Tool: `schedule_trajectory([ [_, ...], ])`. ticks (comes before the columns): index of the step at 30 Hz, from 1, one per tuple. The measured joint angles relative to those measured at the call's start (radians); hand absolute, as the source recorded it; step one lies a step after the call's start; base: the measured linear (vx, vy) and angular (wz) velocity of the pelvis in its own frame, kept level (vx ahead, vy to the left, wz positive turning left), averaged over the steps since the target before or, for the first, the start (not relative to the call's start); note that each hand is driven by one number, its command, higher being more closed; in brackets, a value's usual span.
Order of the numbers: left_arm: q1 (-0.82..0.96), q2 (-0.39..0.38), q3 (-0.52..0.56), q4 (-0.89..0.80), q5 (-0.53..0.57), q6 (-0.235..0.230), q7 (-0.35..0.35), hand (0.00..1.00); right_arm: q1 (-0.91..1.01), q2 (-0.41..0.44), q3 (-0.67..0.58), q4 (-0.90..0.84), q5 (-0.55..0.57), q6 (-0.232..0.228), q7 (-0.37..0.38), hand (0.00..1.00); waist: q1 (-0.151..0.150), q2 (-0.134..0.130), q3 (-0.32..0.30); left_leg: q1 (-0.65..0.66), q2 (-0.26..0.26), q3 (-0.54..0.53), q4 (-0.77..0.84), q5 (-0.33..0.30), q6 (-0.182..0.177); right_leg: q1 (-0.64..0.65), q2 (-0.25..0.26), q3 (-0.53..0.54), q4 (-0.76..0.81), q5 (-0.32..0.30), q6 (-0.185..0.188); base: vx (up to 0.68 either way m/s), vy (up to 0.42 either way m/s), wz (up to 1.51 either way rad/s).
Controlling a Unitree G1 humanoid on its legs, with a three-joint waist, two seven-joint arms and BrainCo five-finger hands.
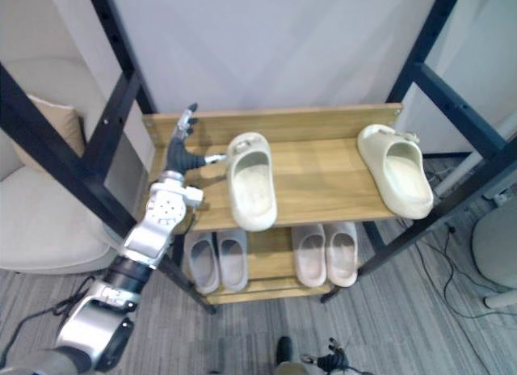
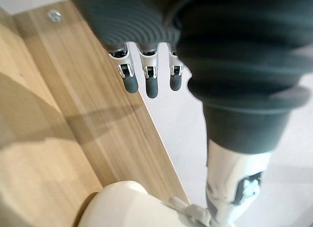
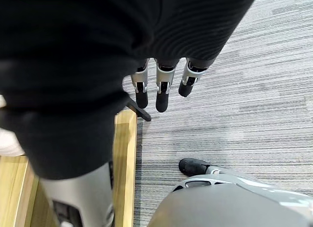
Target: Organize the slippers on the shoe rack
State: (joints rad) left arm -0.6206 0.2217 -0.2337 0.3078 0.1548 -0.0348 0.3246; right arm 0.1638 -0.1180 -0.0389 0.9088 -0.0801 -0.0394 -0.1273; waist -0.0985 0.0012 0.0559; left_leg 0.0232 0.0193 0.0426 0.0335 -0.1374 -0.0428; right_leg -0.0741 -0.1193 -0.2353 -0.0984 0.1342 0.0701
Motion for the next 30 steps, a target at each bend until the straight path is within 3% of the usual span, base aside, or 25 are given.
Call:
schedule_trajectory([
  [24, -0.027, -0.002, -0.043, -0.006, 0.002, -0.001, -0.003, 0.0, -0.007, 0.0, -0.007, -0.026, 0.0, 0.001, -0.001, 0.0, -0.011, 0.007, 0.034, 0.01, 0.003, 0.009, -0.016, 0.0, 0.0, -0.001, 0.003, 0.005, 0.0, -0.001, 0.001, 0.0, 0.0, 0.0],
  [30, -0.029, -0.02, -0.098, -0.086, 0.001, 0.0, -0.002, 0.0, -0.006, 0.0, -0.01, -0.027, 0.0, 0.0, -0.002, 0.0, -0.006, 0.009, 0.035, -0.011, -0.002, -0.004, -0.009, 0.002, 0.002, -0.012, -0.006, 0.0, 0.0, -0.001, 0.001, 0.0, 0.0, 0.07],
])
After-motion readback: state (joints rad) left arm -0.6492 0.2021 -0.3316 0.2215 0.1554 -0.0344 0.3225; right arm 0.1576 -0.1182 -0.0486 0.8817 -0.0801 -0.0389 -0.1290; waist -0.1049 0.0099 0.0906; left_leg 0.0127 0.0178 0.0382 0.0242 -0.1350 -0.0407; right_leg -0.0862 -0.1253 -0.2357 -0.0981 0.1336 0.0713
